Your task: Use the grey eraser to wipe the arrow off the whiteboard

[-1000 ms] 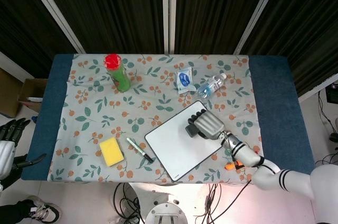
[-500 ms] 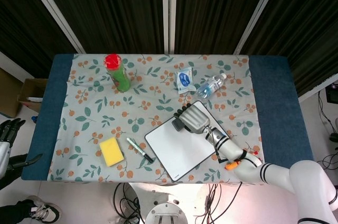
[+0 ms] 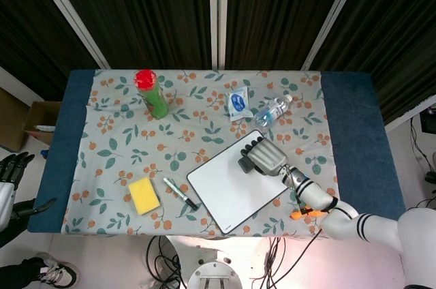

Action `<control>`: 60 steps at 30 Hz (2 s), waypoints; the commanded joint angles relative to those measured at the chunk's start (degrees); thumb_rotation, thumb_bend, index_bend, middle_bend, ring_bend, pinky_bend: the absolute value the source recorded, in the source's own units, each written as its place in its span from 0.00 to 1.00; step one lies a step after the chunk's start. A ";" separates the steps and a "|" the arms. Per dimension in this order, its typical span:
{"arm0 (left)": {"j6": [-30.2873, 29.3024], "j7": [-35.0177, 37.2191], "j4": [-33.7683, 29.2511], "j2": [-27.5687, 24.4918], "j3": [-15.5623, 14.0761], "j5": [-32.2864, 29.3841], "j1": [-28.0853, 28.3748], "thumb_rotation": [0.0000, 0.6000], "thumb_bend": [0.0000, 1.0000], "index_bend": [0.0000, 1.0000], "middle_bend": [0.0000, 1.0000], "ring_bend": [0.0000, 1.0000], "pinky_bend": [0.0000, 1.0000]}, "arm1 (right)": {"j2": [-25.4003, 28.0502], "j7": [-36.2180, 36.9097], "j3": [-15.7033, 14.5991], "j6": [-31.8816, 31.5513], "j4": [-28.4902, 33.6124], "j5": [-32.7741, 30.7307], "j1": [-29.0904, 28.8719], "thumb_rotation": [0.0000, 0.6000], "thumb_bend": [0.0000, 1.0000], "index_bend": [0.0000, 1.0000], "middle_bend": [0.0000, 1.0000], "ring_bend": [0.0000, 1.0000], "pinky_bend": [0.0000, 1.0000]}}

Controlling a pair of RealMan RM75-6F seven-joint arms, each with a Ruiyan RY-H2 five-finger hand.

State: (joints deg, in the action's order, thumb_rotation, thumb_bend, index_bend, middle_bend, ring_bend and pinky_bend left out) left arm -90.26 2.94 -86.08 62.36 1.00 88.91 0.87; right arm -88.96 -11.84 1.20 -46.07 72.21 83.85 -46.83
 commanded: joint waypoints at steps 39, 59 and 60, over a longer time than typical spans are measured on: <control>1.43 -2.07 -1.04 0.41 -0.29 0.39 0.94 0.51 0.02 0.13 0.11 0.09 0.16 | 2.25 11.37 -0.44 -5.47 -14.92 -2.87 9.99 1.00 0.21 0.14 0.16 0.12 0.17; 0.46 -2.11 -1.90 -0.15 -0.06 0.31 0.60 0.50 0.02 0.13 0.11 0.09 0.16 | 15.97 8.37 -1.89 -48.54 4.07 3.10 34.53 1.00 0.00 0.00 0.00 0.00 0.00; 0.46 -2.17 -1.93 -0.25 0.00 0.29 0.64 0.51 0.02 0.13 0.11 0.09 0.16 | 15.15 11.10 -1.85 -50.40 2.55 2.12 36.70 1.00 0.00 0.00 0.00 0.00 0.00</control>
State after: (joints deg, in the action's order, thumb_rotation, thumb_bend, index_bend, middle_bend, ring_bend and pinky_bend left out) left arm -89.80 0.80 -87.99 62.13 0.98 89.21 1.50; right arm -75.24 -3.49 -0.08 -85.77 73.69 86.02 -19.60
